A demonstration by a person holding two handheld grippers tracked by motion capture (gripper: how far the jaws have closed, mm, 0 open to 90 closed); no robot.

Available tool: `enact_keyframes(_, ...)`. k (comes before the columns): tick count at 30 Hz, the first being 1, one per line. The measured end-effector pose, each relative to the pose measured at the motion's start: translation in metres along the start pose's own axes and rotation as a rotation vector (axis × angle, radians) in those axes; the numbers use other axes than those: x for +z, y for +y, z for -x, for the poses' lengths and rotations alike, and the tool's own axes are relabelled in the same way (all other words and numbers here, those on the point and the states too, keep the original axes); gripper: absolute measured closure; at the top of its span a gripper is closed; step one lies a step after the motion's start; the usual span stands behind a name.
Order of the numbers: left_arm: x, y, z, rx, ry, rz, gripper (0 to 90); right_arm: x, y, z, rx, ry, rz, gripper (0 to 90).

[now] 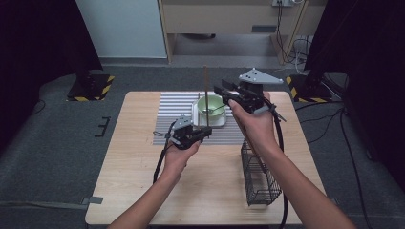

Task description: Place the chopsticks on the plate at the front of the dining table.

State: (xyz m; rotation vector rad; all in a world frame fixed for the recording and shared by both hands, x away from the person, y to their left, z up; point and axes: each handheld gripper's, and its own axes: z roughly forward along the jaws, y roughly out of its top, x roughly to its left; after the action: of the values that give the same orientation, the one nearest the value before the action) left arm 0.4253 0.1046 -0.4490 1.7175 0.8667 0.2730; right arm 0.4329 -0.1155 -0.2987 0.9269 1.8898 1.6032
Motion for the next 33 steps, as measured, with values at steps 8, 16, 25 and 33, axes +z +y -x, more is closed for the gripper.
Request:
enact_keyframes(8, -0.010, 0.003, -0.011, -0.003, 0.036, -0.006, 86.1, -0.013, -0.013, 0.017, -0.020, -0.055, -0.043, 50.0)
enact_keyframes(16, -0.017, 0.009, -0.023, -0.001, 0.070, -0.018, 86.1, -0.030, -0.034, 0.051, 0.004, -0.127, -0.079, 42.8)
enact_keyframes(25, -0.018, 0.009, -0.035, -0.007, 0.084, -0.018, 86.1, -0.055, -0.061, 0.093, 0.034, -0.205, -0.132, 34.7)
enact_keyframes(33, -0.018, 0.008, -0.041, -0.005, 0.095, -0.019, 86.1, -0.073, -0.083, 0.120, 0.041, -0.291, -0.162, 27.8)
